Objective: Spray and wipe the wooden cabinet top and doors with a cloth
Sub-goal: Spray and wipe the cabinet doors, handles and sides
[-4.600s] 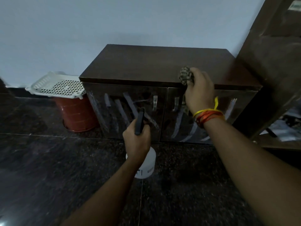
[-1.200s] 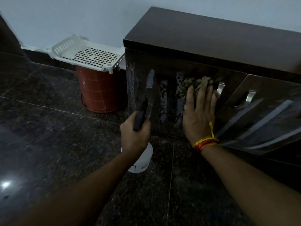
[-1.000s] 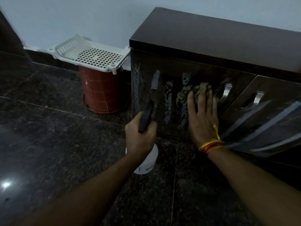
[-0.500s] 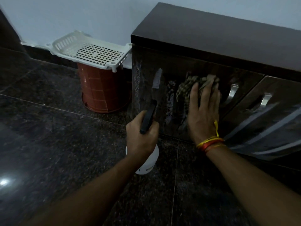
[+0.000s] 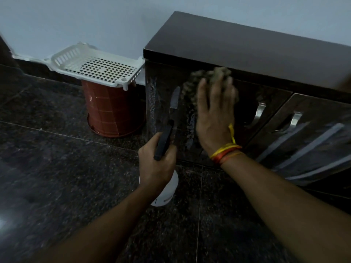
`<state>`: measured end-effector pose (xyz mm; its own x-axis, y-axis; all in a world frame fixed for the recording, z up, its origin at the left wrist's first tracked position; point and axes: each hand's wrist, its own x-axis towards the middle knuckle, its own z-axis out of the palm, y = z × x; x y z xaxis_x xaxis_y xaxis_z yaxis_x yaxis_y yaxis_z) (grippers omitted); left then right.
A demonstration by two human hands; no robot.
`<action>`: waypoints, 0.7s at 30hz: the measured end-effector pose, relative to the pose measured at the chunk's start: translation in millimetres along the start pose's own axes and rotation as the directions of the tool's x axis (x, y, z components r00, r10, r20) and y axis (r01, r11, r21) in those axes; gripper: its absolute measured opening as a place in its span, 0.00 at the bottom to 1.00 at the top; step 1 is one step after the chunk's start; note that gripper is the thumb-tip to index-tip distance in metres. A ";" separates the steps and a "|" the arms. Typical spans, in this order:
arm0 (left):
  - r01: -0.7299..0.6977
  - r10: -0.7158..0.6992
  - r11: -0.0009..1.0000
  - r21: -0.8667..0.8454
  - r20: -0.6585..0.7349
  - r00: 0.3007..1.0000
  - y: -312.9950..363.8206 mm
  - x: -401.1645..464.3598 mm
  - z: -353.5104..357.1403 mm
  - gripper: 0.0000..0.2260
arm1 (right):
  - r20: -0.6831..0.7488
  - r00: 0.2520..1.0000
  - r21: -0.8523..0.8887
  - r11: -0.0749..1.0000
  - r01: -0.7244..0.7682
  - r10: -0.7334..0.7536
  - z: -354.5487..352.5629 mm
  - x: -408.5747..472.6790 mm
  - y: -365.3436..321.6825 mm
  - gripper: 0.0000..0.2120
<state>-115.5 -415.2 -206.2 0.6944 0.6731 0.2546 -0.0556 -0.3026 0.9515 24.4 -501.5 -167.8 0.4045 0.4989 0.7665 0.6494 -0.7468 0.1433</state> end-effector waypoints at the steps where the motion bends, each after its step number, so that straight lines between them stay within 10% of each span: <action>1: 0.006 -0.006 1.000 -0.003 -0.005 1.000 -1.2 0.7 -0.3 0.07 | 0.007 0.999 0.004 0.999 0.044 -0.044 2.7 3.6 -2.6 0.25; 21: 0.022 -0.024 0.999 -0.024 -0.052 0.998 -1.2 8.3 -10.4 0.09 | 0.031 0.988 -0.115 0.981 0.157 -0.154 -10.5 13.2 4.6 0.29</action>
<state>-117.1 -402.1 -203.4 0.6574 0.7141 0.2407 -0.0568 -0.2715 0.9608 26.1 -503.0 -150.4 0.3190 0.6214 0.7156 0.6265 -0.7049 0.3327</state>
